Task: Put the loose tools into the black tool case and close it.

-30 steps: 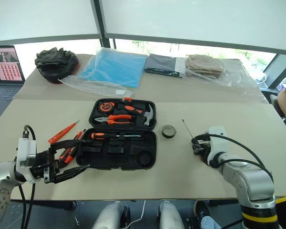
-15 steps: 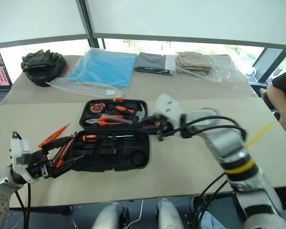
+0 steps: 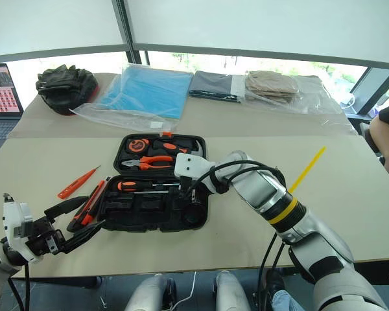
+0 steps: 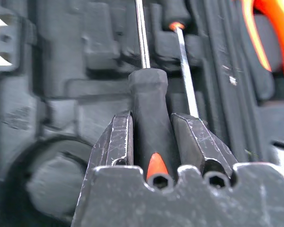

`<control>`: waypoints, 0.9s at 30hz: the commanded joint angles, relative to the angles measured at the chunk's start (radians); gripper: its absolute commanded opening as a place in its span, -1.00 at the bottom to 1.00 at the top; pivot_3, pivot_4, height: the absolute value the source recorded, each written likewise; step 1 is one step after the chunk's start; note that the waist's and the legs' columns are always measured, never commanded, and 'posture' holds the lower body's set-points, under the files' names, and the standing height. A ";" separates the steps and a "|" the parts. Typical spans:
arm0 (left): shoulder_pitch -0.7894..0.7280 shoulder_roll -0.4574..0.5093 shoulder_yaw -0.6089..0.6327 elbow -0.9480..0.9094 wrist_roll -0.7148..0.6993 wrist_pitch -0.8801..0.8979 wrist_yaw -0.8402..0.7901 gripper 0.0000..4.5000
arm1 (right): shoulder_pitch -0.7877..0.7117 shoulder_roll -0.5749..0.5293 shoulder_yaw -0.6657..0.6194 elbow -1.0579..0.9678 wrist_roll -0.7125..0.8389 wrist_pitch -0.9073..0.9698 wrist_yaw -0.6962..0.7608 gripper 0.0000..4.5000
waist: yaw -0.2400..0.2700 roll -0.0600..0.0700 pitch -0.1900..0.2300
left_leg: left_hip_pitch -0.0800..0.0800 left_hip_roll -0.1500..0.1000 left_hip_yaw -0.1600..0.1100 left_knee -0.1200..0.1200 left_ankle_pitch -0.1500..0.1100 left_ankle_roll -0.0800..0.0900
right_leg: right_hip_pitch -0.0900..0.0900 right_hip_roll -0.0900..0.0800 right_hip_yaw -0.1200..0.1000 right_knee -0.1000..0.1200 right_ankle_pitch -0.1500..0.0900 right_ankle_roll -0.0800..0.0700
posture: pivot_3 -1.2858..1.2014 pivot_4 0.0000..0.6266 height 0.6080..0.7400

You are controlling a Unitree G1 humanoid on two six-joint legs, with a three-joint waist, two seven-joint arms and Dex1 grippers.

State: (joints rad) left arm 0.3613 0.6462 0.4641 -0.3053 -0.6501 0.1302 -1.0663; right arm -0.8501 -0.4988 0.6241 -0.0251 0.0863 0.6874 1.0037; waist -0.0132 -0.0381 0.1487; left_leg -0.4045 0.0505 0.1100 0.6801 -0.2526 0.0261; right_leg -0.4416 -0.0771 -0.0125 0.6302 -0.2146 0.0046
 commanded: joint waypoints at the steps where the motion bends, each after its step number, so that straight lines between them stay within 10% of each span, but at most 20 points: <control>1: 0.012 0.000 0.032 -0.035 -0.002 -0.025 0.004 1.00 | -0.023 0.021 -0.018 0.020 -0.012 -0.005 0.019 -0.56 | 0.000 0.000 0.000 | 0.000 0.000 0.000 0.000 0.000 0.000 | 0.000 0.000 0.000 0.000 0.000 0.000 | 0.03 -0.52 1.00; 11: 0.031 -0.005 0.036 -0.037 0.004 -0.041 0.006 1.00 | -0.023 0.048 0.001 0.058 -0.047 -0.010 0.070 -0.56 | 0.000 0.000 0.000 | 0.000 0.000 0.000 0.000 0.000 0.000 | 0.000 0.000 0.000 0.000 0.000 0.000 | 0.03 -0.52 1.00; 17: 0.041 -0.006 0.045 -0.020 0.009 -0.061 0.001 1.00 | -0.058 0.009 -0.045 0.015 -0.029 0.033 0.120 0.42 | 0.000 0.000 0.000 | 0.000 0.000 0.000 0.000 0.000 0.000 | 0.000 0.000 0.000 -0.001 0.000 0.000 | 0.03 -0.52 1.00; 27: 0.029 -0.018 0.041 0.013 0.025 -0.090 0.003 1.00 | -0.043 0.008 -0.156 -0.003 0.069 -0.053 0.189 0.31 | -0.001 0.000 0.000 | 0.000 0.000 0.000 0.000 0.000 0.000 | 0.000 0.000 0.000 0.000 0.000 0.000 | 0.03 -0.52 1.00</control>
State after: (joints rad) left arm 0.3915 0.6317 0.4875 -0.2911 -0.6270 0.0658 -1.0629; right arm -0.9065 -0.5169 0.5301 -0.0109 0.1144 0.6964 1.1991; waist -0.0143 -0.0380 0.1487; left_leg -0.4046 0.0507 0.1100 0.6797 -0.2528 0.0261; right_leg -0.4418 -0.0770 -0.0128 0.6299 -0.2145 0.0046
